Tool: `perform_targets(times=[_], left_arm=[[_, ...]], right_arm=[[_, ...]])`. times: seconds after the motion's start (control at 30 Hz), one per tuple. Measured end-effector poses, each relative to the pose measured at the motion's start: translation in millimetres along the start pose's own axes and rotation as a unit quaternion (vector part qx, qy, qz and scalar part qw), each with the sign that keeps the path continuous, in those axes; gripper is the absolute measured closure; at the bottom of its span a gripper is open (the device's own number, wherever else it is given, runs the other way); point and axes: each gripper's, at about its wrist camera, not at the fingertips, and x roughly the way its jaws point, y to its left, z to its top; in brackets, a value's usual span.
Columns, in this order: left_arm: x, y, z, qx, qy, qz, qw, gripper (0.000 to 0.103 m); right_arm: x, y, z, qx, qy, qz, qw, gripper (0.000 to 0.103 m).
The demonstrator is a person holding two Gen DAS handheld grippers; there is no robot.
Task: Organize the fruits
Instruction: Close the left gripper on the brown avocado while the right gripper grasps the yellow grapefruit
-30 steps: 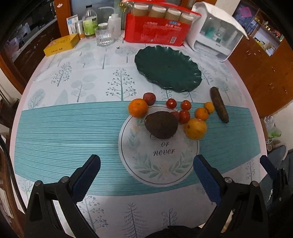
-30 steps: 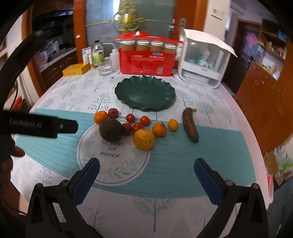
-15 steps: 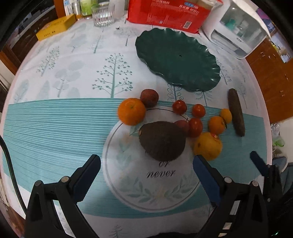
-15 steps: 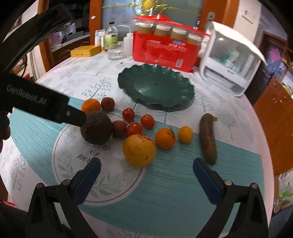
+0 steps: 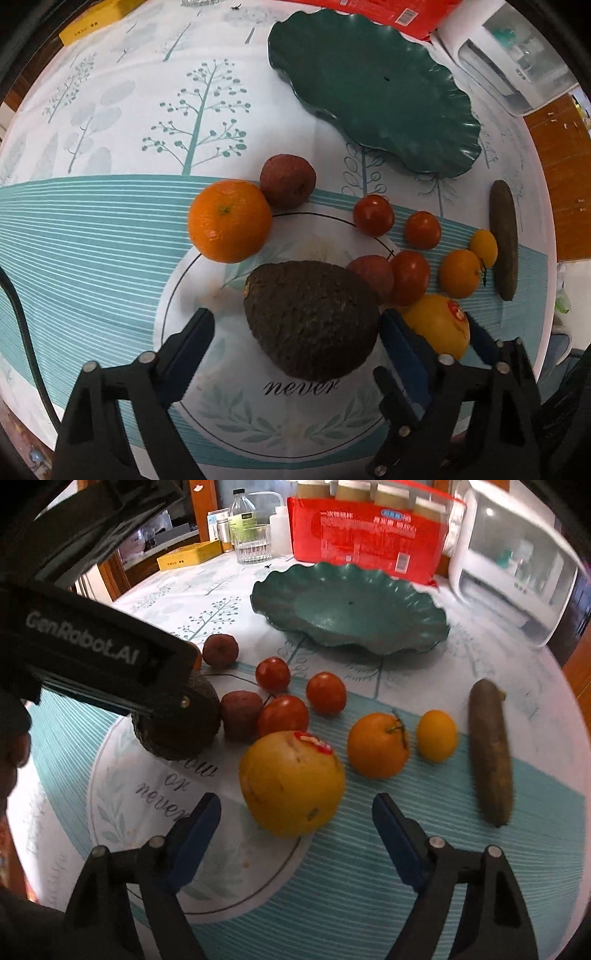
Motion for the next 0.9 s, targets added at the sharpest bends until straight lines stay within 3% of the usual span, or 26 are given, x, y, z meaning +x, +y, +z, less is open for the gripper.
perform_targets(times=[0.2,0.3,0.57,0.9], left_arm=[[9.7,-2.6,8.7,-0.008,0.008,-0.012,0.9999,0.018],[12.9,-5.7,10.7,-0.008,0.002,-0.030,0.9995,0.025],[8.0,-1.4,12.8,-0.006,-0.016,-0.054,0.9984,0.035],[-0.4,11.5,0.3,-0.019,-0.006,-0.063,0.9978,0.036]], right_arm=[[7.4,5.0,-1.1,-0.013,-0.006,0.020,1.000,0.025],[9.0,5.3,-0.2,-0.014,-0.013,0.013,1.000,0.027],[5.8,3.9,1.5,-0.007,-0.017,0.002,1.000,0.052],[2.1,3.6,2.1,0.015,-0.006,0.003,1.000,0.054]])
